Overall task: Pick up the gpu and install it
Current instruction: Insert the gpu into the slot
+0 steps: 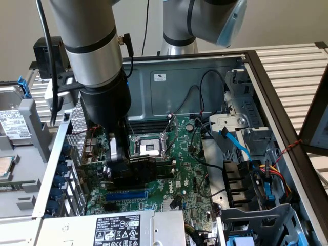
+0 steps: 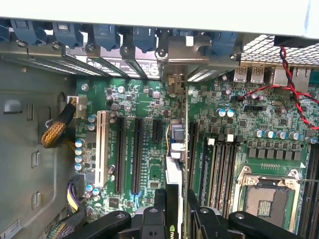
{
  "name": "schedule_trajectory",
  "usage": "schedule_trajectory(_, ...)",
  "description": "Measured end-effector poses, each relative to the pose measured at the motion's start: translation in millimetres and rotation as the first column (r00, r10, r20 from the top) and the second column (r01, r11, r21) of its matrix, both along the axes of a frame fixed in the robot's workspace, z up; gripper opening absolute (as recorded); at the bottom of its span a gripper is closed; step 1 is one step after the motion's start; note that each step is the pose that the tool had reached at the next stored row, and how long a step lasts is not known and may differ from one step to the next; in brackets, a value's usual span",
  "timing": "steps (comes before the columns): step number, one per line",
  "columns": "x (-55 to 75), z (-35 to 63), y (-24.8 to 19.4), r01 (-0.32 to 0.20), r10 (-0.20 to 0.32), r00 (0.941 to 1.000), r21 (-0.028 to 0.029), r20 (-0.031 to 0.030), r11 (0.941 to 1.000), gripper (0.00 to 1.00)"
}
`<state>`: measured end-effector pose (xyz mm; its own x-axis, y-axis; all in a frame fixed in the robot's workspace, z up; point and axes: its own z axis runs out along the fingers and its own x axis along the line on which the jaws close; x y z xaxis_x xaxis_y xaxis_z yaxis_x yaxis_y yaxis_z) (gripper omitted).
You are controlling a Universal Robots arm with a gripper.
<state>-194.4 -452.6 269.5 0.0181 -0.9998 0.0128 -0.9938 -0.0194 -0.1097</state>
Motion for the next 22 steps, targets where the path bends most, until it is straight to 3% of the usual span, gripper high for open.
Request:
schedule_trajectory(10,-3.3,-0.6,-0.4,0.000,0.000,1.0000,0.0280,0.0010,0.9996,0.27)
schedule_trajectory(15,-3.3,-1.4,-1.7,0.000,0.000,1.0000,0.0324,0.0012,0.9995,0.27)
schedule_trajectory(22,-3.3,-1.4,-4.2,0.003,-0.003,1.0000,0.0329,0.0013,0.9995,0.27)
